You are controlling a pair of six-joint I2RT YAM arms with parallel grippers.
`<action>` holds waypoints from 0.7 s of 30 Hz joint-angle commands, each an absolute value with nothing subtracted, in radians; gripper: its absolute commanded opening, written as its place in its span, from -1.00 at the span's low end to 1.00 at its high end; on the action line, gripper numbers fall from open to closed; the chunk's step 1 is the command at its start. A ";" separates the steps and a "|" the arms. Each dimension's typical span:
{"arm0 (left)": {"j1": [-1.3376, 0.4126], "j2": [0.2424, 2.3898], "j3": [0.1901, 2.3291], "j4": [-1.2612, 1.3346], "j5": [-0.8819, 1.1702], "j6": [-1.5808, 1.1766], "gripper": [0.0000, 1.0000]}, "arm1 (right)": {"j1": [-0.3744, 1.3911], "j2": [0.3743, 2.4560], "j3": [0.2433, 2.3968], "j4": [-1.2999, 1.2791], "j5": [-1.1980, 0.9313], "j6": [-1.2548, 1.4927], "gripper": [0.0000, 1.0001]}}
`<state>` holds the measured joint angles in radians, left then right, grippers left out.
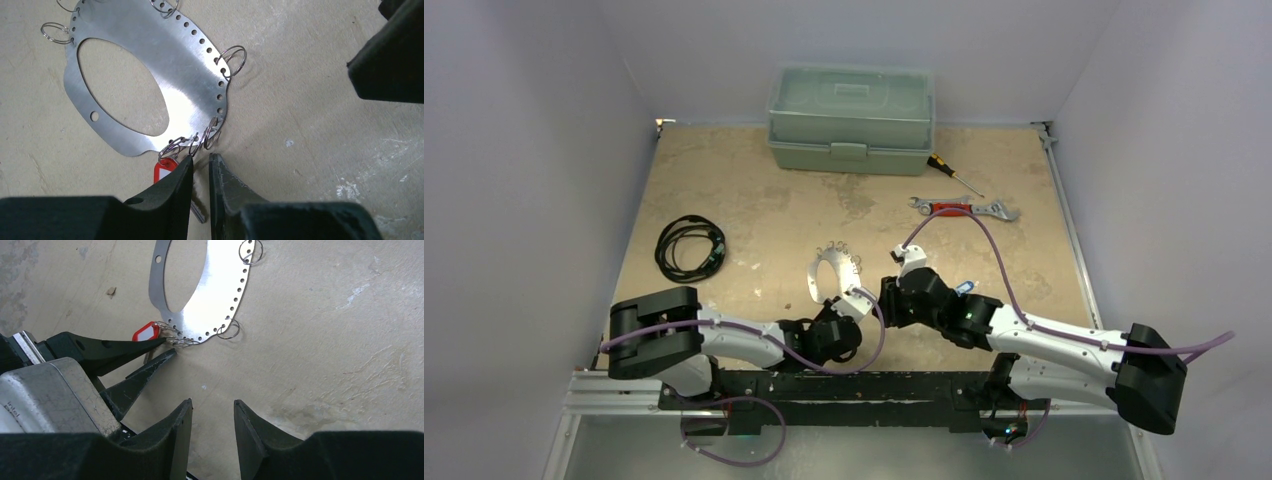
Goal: Put the keys on the keyring
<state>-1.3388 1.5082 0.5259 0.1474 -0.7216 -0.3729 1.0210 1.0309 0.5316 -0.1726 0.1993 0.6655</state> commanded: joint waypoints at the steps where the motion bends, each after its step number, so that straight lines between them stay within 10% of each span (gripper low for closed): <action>1: -1.326 1.518 0.550 0.185 -0.737 -0.346 -0.67 | 1.026 1.013 0.519 -0.165 0.216 0.659 -0.22; 21: -1.273 1.261 0.545 0.015 -0.586 -0.415 -0.59 | 1.026 1.071 0.589 -0.117 0.183 0.621 -0.16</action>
<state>-1.2804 1.2366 0.5606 -0.0273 -0.6563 -0.3862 1.0210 1.0508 0.5358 -0.1604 0.1890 0.6411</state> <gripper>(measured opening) 0.222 0.418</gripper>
